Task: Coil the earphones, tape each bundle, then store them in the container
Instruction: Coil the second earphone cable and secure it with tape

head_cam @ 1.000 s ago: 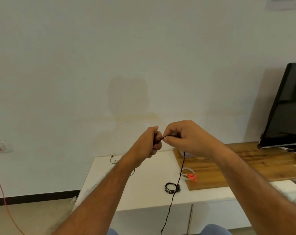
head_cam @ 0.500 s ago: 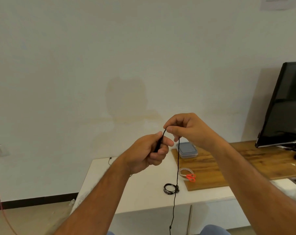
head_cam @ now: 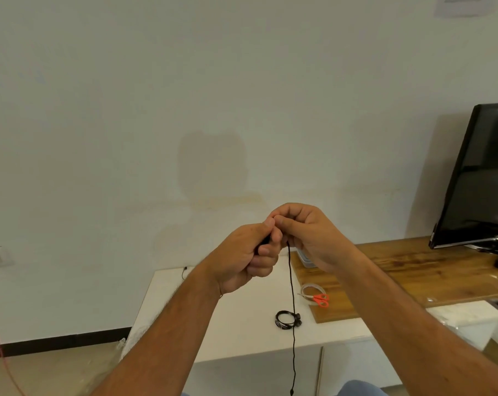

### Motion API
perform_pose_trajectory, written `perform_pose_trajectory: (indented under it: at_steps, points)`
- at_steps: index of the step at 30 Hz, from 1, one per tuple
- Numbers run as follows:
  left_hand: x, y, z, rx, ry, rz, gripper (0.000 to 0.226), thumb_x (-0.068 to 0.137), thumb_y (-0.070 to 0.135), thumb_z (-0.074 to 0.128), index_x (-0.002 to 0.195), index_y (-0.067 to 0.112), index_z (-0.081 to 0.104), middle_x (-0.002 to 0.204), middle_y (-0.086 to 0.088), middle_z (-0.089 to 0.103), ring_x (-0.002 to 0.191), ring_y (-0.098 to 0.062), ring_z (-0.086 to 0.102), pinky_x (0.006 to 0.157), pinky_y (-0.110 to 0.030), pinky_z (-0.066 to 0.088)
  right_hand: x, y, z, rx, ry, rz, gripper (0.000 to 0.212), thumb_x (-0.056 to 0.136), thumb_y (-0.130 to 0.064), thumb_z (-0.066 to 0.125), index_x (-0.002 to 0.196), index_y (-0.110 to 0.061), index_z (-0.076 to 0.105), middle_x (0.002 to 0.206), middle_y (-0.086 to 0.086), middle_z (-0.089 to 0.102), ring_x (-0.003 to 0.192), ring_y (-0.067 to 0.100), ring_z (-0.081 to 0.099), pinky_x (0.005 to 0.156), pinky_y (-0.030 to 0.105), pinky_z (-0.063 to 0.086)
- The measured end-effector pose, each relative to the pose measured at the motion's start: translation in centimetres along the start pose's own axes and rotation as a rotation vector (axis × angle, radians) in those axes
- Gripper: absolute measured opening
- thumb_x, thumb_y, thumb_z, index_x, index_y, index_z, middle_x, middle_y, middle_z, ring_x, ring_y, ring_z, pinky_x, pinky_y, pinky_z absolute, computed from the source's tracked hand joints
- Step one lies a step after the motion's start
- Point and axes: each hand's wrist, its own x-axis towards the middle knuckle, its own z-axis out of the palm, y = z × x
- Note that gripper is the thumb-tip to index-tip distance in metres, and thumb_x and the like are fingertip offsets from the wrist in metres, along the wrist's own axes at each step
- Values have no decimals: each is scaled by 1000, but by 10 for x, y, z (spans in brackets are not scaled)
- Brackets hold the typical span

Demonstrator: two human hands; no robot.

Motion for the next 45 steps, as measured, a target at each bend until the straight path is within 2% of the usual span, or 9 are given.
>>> perform_pose_trajectory:
  at_steps: [5,12,19,23,28,31,36,39,45]
  points:
    - [2,1,-3,3,83,65,36,105,31,34,80,13,54,56,6,32,42,-4,22,39,-15,19,4,3,6,92,99,7,28,98,-5,49,84,-12,73,70,8,62,61,18,53,61,29,55]
    - [4,8,1,-104,105,86,35,103,25,30,73,18,46,59,5,21,48,-9,15,43,-21,15,-2,16,12,141,109,55,22,99,-10,48,93,-8,69,66,1,58,57,13,49,54,29,47]
    - [4,12,7,-30,137,196,34,106,29,31,91,11,55,62,2,47,54,-13,48,54,-26,48,-13,31,26,10,94,83,31,100,-14,49,77,-21,68,68,-1,61,58,18,55,60,36,49]
    - [7,12,4,-44,191,236,33,106,27,33,103,9,61,71,0,62,69,-18,65,65,-30,57,-22,35,27,-165,62,149,22,102,-14,46,93,-7,65,78,5,68,65,21,62,67,37,53]
    - [13,6,-3,10,304,305,32,106,22,32,105,8,60,76,-3,70,81,-25,72,78,-37,60,-36,24,31,-469,-104,231,20,102,-19,48,111,-18,65,71,-1,61,64,15,60,70,32,56]
    - [15,-1,-3,185,386,329,30,106,20,34,105,6,61,77,-7,71,79,-24,72,77,-34,60,-39,7,30,-655,-174,203,18,98,-26,53,107,-20,67,65,-6,55,59,11,55,63,30,54]
    - [15,-13,1,515,431,294,31,104,18,38,88,8,63,57,-2,54,51,-12,48,50,-22,43,-33,-20,20,-790,-34,12,16,92,-23,60,79,-21,70,56,-14,54,52,10,43,54,27,38]
    - [12,-16,3,493,356,242,37,105,20,35,76,14,57,57,2,47,49,-11,39,48,-23,34,-26,-32,6,-870,42,-23,16,88,-19,61,77,-24,71,54,-14,53,51,6,44,53,24,38]
    - [8,-14,3,394,244,129,37,106,28,33,81,13,55,59,3,43,51,-11,30,49,-23,25,-15,-45,-11,-803,62,-57,7,86,-16,69,82,-20,73,62,-10,62,59,8,55,60,23,47]
